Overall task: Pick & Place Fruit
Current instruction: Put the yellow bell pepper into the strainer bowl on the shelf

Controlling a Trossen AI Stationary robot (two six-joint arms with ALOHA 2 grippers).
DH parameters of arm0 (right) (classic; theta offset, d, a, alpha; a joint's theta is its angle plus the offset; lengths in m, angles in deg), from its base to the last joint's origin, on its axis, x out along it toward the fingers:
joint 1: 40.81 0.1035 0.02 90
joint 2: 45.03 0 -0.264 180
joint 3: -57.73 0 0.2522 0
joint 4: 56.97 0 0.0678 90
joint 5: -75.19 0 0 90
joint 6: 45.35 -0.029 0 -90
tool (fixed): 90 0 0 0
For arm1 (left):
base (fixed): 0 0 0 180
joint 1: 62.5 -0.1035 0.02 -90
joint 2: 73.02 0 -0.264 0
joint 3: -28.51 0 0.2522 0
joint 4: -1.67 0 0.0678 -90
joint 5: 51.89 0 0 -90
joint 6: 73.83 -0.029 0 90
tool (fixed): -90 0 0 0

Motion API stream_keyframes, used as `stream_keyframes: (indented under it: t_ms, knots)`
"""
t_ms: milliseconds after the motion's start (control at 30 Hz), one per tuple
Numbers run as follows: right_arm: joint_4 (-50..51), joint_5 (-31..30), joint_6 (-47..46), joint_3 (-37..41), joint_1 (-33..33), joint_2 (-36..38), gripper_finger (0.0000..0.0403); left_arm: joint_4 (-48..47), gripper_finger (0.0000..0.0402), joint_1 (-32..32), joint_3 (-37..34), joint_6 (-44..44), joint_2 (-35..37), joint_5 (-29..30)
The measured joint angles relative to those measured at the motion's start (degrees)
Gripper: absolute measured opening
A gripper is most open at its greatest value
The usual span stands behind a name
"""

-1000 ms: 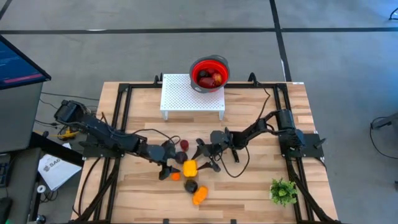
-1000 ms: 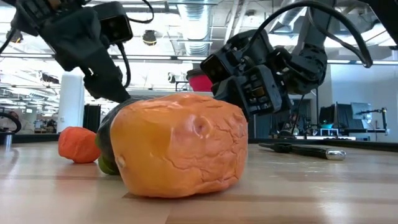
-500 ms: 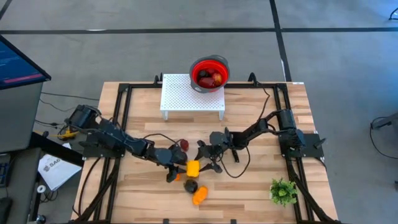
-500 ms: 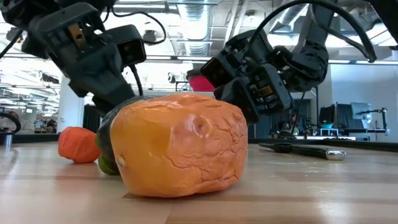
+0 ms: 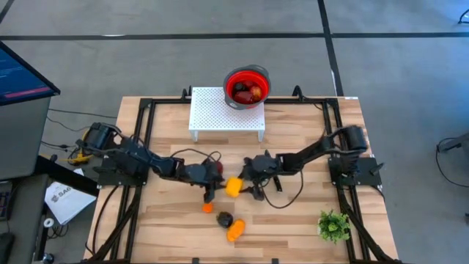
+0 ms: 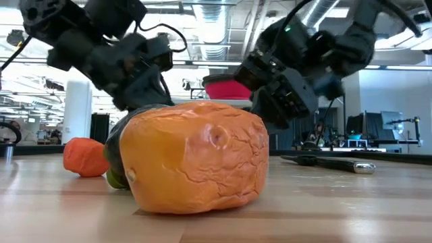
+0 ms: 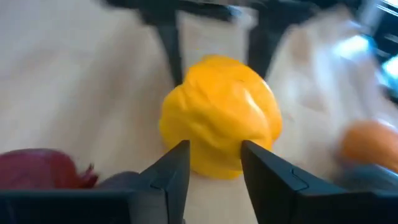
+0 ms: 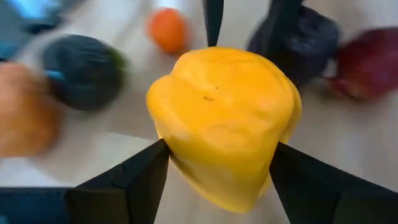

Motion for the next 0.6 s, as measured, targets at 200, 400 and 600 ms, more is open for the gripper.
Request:
stream_keyframes:
  t_ms: [200, 400, 600]
  knots:
    - [4.62, -18.88, -8.89, 5.05, 3.14, 6.53, 0.0260, 0.37, 0.0136, -2.43, 0.00, -2.09, 0.00, 4.66]
    - [4.64, -23.87, -22.20, 6.13, 7.08, 6.99, 0.0260, 1.29, 0.0136, -3.15, 0.00, -2.69, 0.00, 4.17]
    - [1.26, -23.51, -23.94, 5.75, 8.79, 4.57, 0.0260, 2.67, 0.0136, -2.40, 0.02, -2.71, 0.02, 3.64]
